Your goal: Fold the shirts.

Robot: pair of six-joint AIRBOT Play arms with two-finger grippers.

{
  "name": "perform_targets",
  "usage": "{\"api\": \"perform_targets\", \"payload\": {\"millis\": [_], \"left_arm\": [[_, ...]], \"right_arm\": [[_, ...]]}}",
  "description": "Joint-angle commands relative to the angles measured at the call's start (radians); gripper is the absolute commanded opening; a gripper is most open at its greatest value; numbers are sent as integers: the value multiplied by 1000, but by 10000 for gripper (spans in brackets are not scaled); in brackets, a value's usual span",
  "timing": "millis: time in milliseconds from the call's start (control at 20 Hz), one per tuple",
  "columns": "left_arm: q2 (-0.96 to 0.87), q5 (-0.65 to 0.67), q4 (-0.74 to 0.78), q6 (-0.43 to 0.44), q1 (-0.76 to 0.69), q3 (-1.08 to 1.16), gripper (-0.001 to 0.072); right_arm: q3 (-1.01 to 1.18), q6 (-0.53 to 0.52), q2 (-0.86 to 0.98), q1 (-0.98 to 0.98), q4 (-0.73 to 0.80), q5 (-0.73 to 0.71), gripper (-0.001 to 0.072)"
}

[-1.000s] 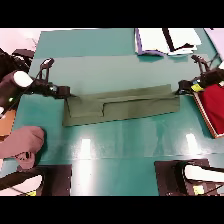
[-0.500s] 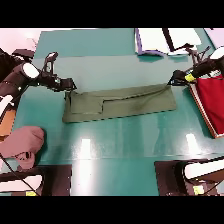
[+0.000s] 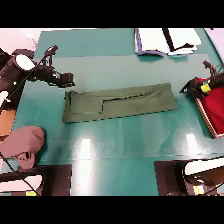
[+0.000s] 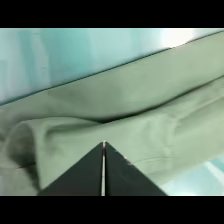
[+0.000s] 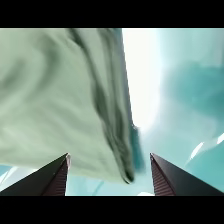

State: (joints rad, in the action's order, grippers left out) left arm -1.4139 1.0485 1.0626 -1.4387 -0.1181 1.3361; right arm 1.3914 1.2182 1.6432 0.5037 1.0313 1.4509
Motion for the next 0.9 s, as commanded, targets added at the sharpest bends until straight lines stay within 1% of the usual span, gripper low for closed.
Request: {"api": "perform_targets", "payload": {"millis": [0, 100, 200, 250, 350, 450, 550, 650, 700, 850], "left_arm": [[-1, 0, -50, -1, -6, 4, 29], [-1, -2, -49, 0, -25, 4, 29], [-3, -20, -48, -1, -58, 3, 29], [-4, -39, -48, -1, -80, 3, 29], [-16, -96, -49, -7, -134, 3, 29], [-44, -156, -49, -55, -200, 3, 29], [-89, -220, -50, -57, -265, 3, 28], [-151, -284, -52, -81, -329, 18, 28], [-190, -292, -52, -80, -353, 43, 27], [-317, -285, -53, -80, -414, 152, 27]], "right_arm": [[-89, -56, 47, 28, -90, -29, 575], [-108, -78, 78, -3, -148, -75, 568], [-98, -85, 109, -51, -151, -92, 564], [-80, -94, 124, -76, -146, -87, 487], [-42, -125, 138, -119, -146, -80, 217], [6, -146, 136, -147, -146, -66, 22], [72, -146, 120, -162, -149, -25, 19], [139, -145, 78, -184, -149, 0, 19], [179, -134, 49, -200, -150, 10, 18], [302, -48, -33, -271, -150, 15, 18]]}}
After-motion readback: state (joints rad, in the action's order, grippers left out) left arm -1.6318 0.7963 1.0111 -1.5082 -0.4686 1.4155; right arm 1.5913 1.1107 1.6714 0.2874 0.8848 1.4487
